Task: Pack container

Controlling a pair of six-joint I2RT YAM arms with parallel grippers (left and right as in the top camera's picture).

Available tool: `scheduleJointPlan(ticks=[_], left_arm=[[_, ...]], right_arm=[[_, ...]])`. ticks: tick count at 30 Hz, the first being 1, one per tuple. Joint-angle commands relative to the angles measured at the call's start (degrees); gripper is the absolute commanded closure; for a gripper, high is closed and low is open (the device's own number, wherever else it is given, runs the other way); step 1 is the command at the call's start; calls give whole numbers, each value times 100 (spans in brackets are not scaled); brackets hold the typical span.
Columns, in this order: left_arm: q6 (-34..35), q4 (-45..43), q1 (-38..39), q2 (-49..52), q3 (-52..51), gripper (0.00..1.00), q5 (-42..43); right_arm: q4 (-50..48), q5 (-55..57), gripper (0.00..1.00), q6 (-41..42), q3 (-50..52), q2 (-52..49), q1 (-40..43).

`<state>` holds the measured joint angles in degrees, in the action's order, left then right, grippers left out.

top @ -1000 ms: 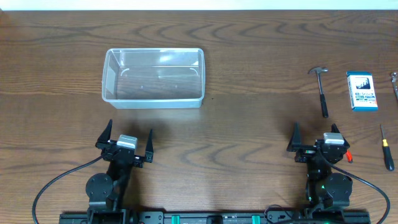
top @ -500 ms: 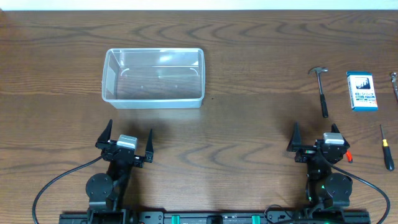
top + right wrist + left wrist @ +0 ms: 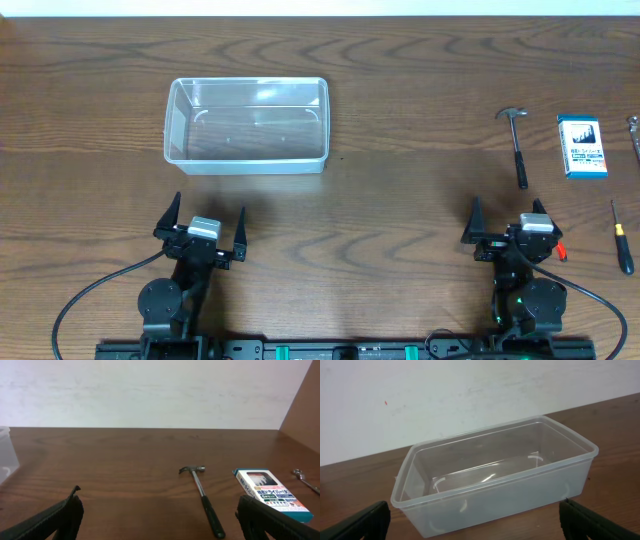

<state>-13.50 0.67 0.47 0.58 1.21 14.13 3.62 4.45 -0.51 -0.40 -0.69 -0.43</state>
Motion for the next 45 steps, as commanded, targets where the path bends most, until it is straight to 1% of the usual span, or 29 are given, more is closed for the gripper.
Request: scheduleJointPlan(ticks=[1, 19, 22, 24, 26, 28, 31, 32, 33, 35, 37, 38, 40, 43, 45], left_arm=[[33, 212, -24, -35, -98, 2, 20], [33, 210, -24, -35, -98, 2, 20], [33, 210, -24, -35, -98, 2, 20], [33, 210, -24, -35, -98, 2, 20], [33, 210, -24, -35, -98, 2, 20], [33, 210, -24, -35, -98, 2, 20], [33, 210, -24, -35, -98, 2, 20], [33, 210, -24, -35, -98, 2, 20], [33, 210, -24, -35, -98, 2, 20], [35, 210, -24, -35, -98, 2, 20], [33, 210, -24, -35, -98, 2, 20], [33, 210, -24, -35, -98, 2, 22], [33, 210, -24, -35, -98, 2, 20], [33, 210, -24, -35, -98, 2, 22], [33, 210, -24, -35, -98, 2, 20]], right_arm=[[26, -20, 1, -39, 9, 28, 50], [26, -70, 1, 9, 9, 28, 50], [55, -391, 1, 363, 9, 28, 50], [50, -656, 1, 782, 9, 28, 50], [33, -859, 1, 1475, 9, 26, 46], [28, -949, 1, 2350, 9, 20, 37], [-24, -1071, 1, 3101, 7, -13, 37], [-114, -1303, 1, 3375, 2, -11, 42], [-313, -1784, 1, 3598, 2, -13, 39], [-776, -2693, 1, 3585, 2, -13, 39], [-1025, -3115, 1, 3357, -42, -13, 39], [-990, -3128, 1, 3246, -111, -20, 39], [-876, -2889, 1, 3086, -317, -90, 42], [-474, -2046, 1, 2918, -979, -442, 39], [-214, -1696, 1, 2485, -1565, -876, 39]])
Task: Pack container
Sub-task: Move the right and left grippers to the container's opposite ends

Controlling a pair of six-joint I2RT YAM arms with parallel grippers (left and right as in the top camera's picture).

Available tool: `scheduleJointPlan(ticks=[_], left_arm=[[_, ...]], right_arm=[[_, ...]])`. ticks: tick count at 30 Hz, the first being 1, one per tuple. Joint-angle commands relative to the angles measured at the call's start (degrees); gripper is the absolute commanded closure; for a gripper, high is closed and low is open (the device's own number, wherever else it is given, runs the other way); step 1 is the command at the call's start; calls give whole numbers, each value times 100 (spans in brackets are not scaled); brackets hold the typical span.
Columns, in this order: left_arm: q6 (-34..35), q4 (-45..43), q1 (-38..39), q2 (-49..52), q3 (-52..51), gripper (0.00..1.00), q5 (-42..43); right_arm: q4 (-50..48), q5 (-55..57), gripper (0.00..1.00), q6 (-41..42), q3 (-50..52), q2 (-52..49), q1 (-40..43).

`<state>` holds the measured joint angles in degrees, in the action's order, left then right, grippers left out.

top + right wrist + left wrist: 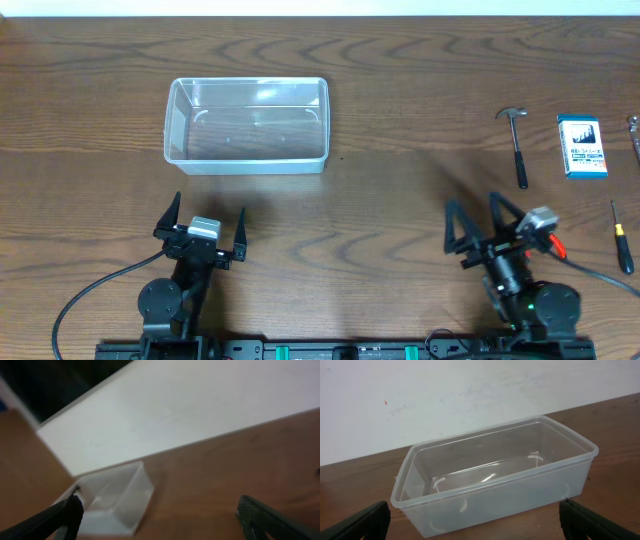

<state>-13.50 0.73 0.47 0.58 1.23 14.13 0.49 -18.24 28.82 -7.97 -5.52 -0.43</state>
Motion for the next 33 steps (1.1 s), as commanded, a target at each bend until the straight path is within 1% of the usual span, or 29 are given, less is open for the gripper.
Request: scheduleJointPlan(ticks=[1, 5, 7, 9, 13, 16, 18, 20, 21, 23, 26, 28, 30, 33], left_arm=[[33, 203, -24, -35, -101, 3, 20], [33, 203, -24, -35, -101, 2, 22], [33, 203, -24, -35, -101, 2, 20], [33, 203, -24, -35, -101, 2, 22], [33, 203, -24, -35, -101, 2, 20], [33, 203, -24, -35, -101, 2, 22], [33, 203, -24, -35, -101, 2, 22], [33, 203, -24, -35, -101, 2, 20], [33, 203, -24, -35, -101, 2, 20], [33, 203, -24, -35, -101, 2, 22], [33, 203, -24, -35, -101, 2, 22], [33, 203, -24, -35, -101, 2, 20], [33, 203, -24, -35, -101, 2, 20], [33, 203, -24, -35, -101, 2, 20]], right_arm=[[256, 688, 1, -743, -1169, -699, 39], [977, 944, 1, -1506, -2754, -2243, 35], [1486, 903, 1, -1563, -3670, -3101, -17], [2201, 879, 1, -1563, -4629, -3943, -186], [3845, 885, 1, -1829, -6502, -5528, -887], [4496, 872, 1, -2026, -7438, -6325, -1495], [4492, 560, 1, -1843, -7742, -6614, -1794], [4249, 120, 1, -1827, -7829, -6802, -2022], [4221, 149, 1, -1829, -7840, -6870, -2124], [4358, 669, 1, -1860, -7847, -6990, -2404], [4747, 2210, 1, -1749, -7849, -7213, -2986], [4841, 2723, 1, -1703, -7879, -7372, -3298], [4898, 2791, 1, -1672, -8002, -7549, -3493], [5243, 2697, 1, -1294, -8378, -7829, -3534]])
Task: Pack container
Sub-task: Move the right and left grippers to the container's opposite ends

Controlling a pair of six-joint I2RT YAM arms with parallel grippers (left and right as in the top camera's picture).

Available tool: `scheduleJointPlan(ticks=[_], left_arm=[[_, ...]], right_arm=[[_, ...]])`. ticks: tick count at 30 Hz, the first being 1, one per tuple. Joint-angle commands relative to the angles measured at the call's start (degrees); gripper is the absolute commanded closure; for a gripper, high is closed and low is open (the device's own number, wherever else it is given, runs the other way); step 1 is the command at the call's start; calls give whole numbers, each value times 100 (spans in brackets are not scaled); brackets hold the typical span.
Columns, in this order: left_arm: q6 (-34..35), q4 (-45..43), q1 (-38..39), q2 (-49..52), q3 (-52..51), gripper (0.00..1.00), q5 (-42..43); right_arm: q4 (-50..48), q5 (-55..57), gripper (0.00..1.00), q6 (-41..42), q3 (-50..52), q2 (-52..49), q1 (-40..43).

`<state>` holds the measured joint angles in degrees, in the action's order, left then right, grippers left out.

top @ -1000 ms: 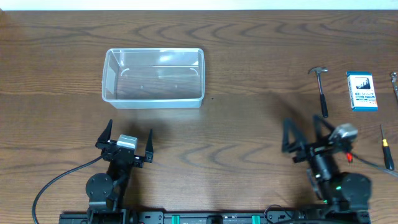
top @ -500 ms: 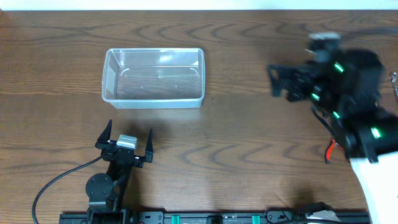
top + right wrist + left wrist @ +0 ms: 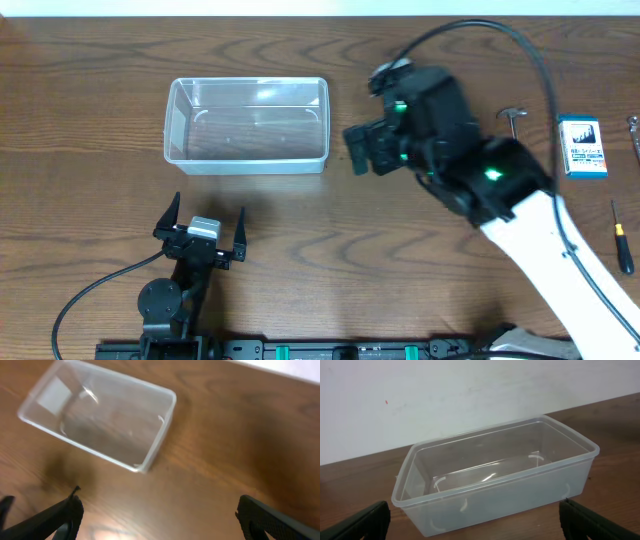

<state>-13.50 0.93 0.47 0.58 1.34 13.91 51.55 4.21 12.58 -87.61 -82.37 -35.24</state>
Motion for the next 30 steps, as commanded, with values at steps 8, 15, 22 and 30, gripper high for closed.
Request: scheduleJointPlan(ticks=[8, 15, 22, 30], left_arm=[[33, 184, -24, -35, -111, 2, 42], [63, 146, -24, -35, -111, 2, 57], [444, -304, -24, -31, -81, 2, 70], [1272, 973, -232, 326, 1121, 2, -142]], right_arm=[[1231, -149, 1, 326, -1532, -535, 328], [2188, -378, 1, 214, -1932, -527, 407], [2527, -619, 1, 581, -1897, -531, 376], [2352, -625, 1, 868, -1899, -529, 376]])
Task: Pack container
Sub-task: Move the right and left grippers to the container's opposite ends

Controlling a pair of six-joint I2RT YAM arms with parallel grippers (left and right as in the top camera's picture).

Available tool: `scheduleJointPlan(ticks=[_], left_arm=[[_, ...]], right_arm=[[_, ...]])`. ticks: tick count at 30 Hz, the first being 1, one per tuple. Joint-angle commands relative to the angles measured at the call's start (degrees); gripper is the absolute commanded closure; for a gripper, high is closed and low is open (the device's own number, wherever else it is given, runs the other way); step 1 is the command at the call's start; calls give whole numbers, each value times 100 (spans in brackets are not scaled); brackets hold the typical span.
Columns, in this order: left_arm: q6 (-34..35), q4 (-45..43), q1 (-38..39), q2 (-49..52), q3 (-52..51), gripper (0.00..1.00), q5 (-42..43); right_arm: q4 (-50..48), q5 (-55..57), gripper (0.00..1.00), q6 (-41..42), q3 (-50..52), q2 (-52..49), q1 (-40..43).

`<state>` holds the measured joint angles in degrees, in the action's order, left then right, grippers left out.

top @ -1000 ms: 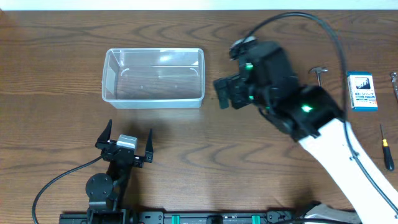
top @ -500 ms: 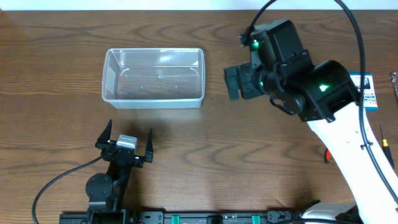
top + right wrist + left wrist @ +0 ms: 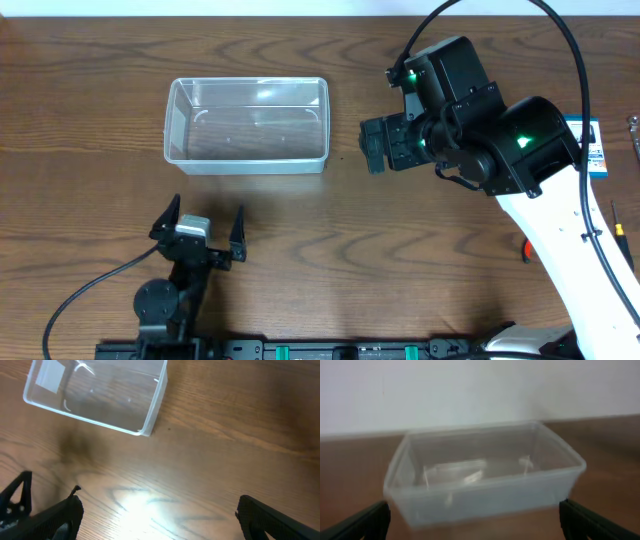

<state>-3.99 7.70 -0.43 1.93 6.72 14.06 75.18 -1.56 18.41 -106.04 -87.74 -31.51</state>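
A clear, empty plastic container (image 3: 247, 125) stands at the back left of the wooden table; it also shows, blurred, in the left wrist view (image 3: 480, 477) and from above in the right wrist view (image 3: 95, 395). My left gripper (image 3: 207, 212) sits low near the front edge, open and empty (image 3: 474, 522), facing the container. The right arm is raised high over the table's middle, and its gripper (image 3: 373, 146) is open with nothing between its fingers (image 3: 157, 510), right of and nearer than the container.
A blue and white box (image 3: 592, 140) lies at the right edge, partly behind the right arm. A metal wrench (image 3: 634, 128) and a screwdriver (image 3: 622, 228) lie at the far right. The hammer is hidden by the arm.
The right arm shifted slightly right and its view now looks more steeply down on the table. The left gripper has turned a little, so the container looks squarer and blurred.
Both grippers rested open at the front edge, the right one facing the hammer and box. Then the right gripper had turned toward the left. Then the right arm stood raised high beside the container, where it still hangs, open and empty.
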Motion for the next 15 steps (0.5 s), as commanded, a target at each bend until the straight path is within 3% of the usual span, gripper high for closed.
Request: scheduleJointPlan(ticks=[1, 4, 8, 11, 15], left_arm=[[116, 610, -240, 354, 872, 2, -280], [-376, 1290, -577, 1034, 1840, 2, -872], [-525, 2059, -1154, 2363, 3611, 2, -1790], [-564, 2752, -1572, 3471, 5071, 2, -1639], [-562, 3742, -1869, 4951, 6719, 2, -562]], right_arm=[[-13, -85, 1, 313, -57, 9, -2], [-59, -225, 1, 348, -57, 9, -2], [-160, -387, 1, 516, -55, 9, -2], [-258, -385, 1, 557, -55, 9, 4], [-323, -385, 1, 557, -55, 9, -2]])
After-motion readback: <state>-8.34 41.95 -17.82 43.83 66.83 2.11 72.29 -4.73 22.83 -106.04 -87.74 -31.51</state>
